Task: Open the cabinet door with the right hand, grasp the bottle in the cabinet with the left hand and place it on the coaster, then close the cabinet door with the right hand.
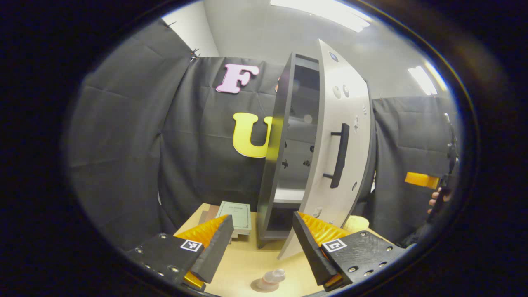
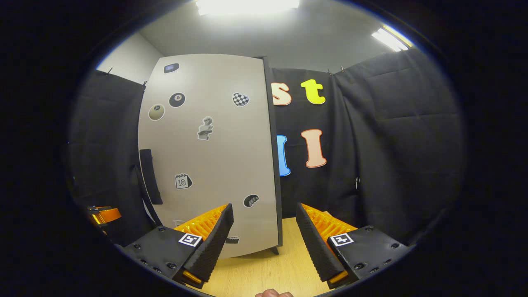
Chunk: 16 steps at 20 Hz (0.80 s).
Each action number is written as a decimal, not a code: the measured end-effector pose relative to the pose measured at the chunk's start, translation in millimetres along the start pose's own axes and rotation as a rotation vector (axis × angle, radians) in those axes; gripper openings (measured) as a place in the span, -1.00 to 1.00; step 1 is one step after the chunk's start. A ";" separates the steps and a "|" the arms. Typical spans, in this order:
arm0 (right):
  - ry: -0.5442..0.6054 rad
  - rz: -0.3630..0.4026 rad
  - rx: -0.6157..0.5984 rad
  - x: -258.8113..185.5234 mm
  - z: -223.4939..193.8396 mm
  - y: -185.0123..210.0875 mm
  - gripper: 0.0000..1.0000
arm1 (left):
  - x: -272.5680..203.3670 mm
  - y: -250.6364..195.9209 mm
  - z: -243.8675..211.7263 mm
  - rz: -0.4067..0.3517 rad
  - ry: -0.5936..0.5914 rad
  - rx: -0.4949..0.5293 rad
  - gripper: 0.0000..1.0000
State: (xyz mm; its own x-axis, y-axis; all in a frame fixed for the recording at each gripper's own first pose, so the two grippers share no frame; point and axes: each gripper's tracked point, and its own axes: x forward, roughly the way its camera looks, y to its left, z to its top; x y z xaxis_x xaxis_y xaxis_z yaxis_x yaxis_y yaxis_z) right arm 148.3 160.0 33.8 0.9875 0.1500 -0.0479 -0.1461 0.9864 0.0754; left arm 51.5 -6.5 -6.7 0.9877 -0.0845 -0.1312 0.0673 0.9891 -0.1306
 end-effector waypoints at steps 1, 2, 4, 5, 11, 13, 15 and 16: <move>0.004 0.002 0.009 3.2 -0.7 -8.4 0.86 | 3.0 -1.3 6.5 0.026 -0.010 0.002 0.79; 0.011 0.006 0.016 6.6 -3.2 -16.8 0.92 | 4.2 -1.9 11.5 0.052 -0.014 0.010 0.79; 0.018 0.010 0.008 8.9 -7.0 -32.7 0.93 | 3.3 -9.4 20.0 0.082 -0.038 0.027 0.80; 0.030 0.021 0.001 11.1 -11.0 -38.3 0.93 | 0.9 -13.0 19.7 0.098 -0.043 0.035 0.79; 0.094 0.094 0.002 18.1 -31.1 -62.9 0.94 | 9.6 -31.4 36.4 0.218 -0.061 0.163 0.79; 0.099 0.114 0.023 29.2 -35.9 -77.0 0.94 | 9.8 -45.1 39.0 0.236 -0.072 0.154 0.73; 0.075 0.115 0.015 34.7 -29.8 -91.0 0.94 | 8.4 -61.6 40.3 0.244 -0.085 0.134 0.73; 0.065 0.126 0.009 37.2 -28.3 -91.0 0.94 | 8.0 -70.5 39.7 0.240 -0.090 0.128 0.73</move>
State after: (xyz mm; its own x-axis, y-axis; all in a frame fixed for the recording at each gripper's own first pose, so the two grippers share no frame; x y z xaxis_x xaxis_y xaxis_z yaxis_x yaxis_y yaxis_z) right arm 196.6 77.8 -3.0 0.9554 0.2771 -0.1023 -0.2680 0.9588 0.0937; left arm 60.2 -72.1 40.5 0.9856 0.1595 -0.0554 -0.1586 0.9871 0.0193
